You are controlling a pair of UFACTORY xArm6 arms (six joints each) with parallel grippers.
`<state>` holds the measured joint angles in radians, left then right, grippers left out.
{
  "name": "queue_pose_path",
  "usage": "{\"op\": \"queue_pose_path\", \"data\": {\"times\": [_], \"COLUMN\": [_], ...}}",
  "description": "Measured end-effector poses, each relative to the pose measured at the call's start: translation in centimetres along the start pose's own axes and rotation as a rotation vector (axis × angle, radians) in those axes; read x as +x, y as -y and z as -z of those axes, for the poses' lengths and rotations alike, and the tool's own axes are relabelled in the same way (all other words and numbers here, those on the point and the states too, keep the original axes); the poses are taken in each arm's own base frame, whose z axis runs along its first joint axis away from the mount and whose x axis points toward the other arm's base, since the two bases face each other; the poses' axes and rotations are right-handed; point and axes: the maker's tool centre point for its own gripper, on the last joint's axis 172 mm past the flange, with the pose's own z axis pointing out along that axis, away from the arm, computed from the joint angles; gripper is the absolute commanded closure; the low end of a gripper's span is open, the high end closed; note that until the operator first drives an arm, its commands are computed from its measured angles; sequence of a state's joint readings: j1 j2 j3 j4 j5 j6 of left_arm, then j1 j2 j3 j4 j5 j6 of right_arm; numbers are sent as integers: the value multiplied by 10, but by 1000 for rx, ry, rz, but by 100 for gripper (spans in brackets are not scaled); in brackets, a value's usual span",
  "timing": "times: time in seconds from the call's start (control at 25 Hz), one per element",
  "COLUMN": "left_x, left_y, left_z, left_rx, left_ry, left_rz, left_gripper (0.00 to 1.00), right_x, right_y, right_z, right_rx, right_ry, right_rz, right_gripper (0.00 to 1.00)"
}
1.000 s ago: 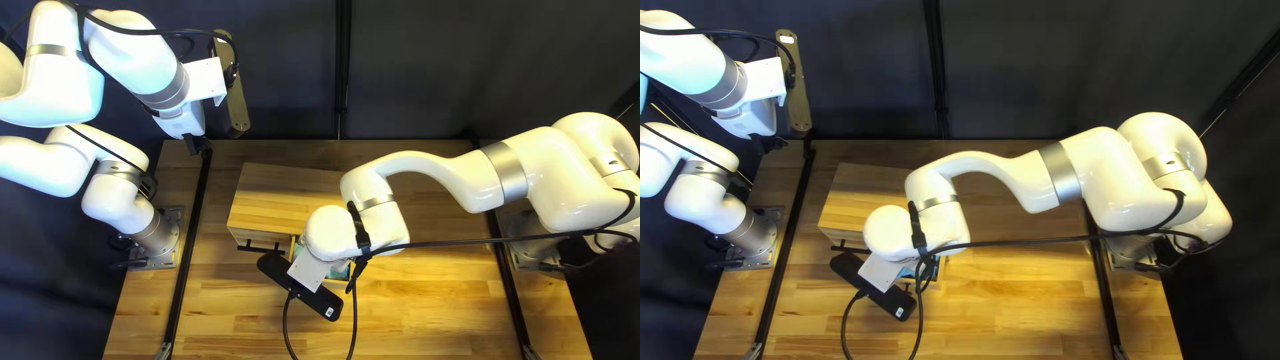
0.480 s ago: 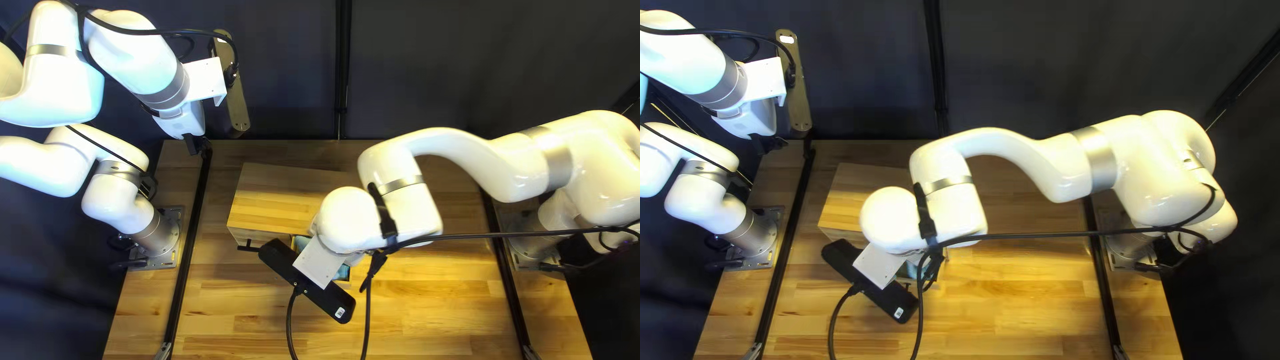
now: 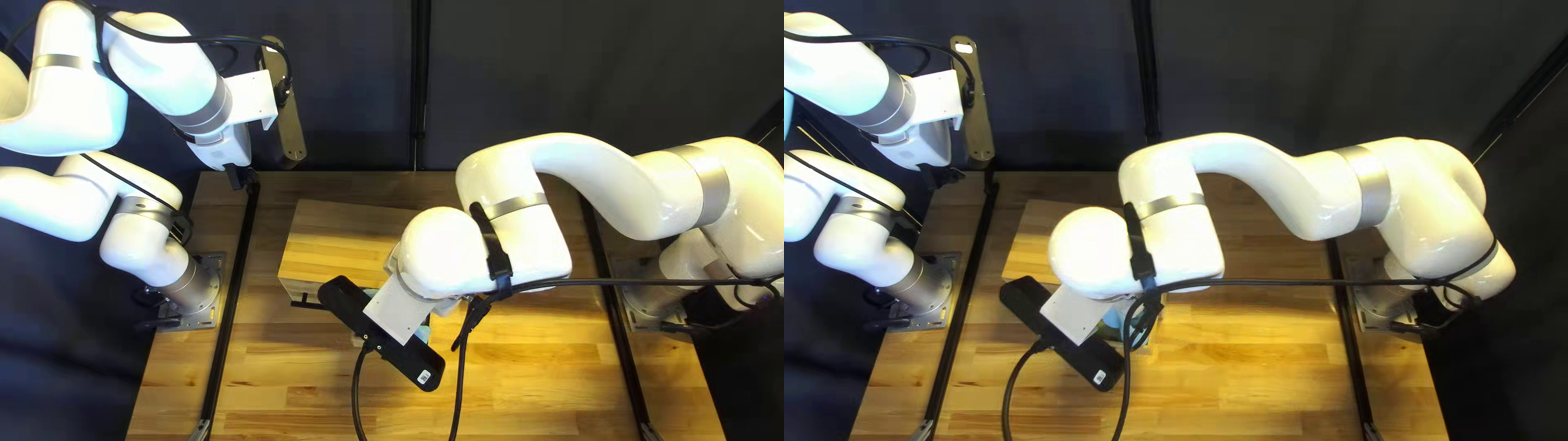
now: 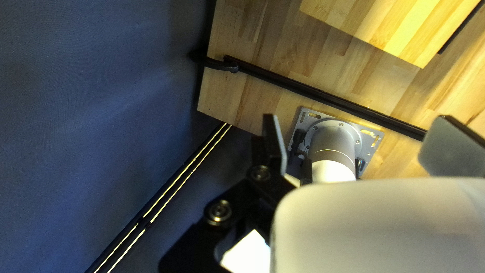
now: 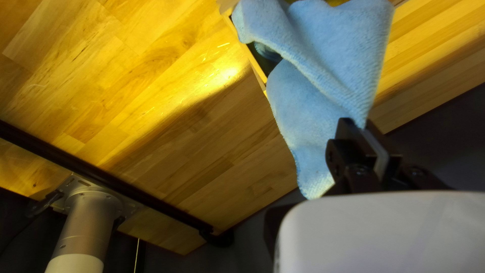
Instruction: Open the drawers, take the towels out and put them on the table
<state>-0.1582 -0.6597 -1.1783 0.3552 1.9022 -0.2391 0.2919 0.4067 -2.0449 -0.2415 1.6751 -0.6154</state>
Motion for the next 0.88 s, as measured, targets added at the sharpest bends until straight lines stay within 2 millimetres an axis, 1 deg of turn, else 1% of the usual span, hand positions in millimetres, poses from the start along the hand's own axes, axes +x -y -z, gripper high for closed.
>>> {"op": "queue_pose_path", "data": {"times": [0.12, 0.24, 0.36, 0.52, 0.68, 0.88], "left_x": [0, 0, 0, 0, 0, 0], "left_y": [0, 0, 0, 0, 0, 0], "left_z": [0, 0, 0, 0, 0, 0], "left_rx": [0, 0, 0, 0, 0, 0], "left_ry": [0, 0, 0, 0, 0, 0], "left_rz": [0, 0, 0, 0, 0, 0], "left_gripper": [0, 0, 0, 0, 0, 0], "right_x": [-5, -14, -24, -43, -67, -99], "right_y": [-1, -1, -1, 1, 9, 26], "right_z": [0, 9, 30, 69, 105, 126], "right_rx": [-4, -5, -6, -9, -8, 13], "right_ry": [-5, 2, 10, 25, 41, 82], "right_rz": [-11, -22, -34, -48, -61, -76], "right_gripper": [100, 100, 100, 100, 100, 100]}}
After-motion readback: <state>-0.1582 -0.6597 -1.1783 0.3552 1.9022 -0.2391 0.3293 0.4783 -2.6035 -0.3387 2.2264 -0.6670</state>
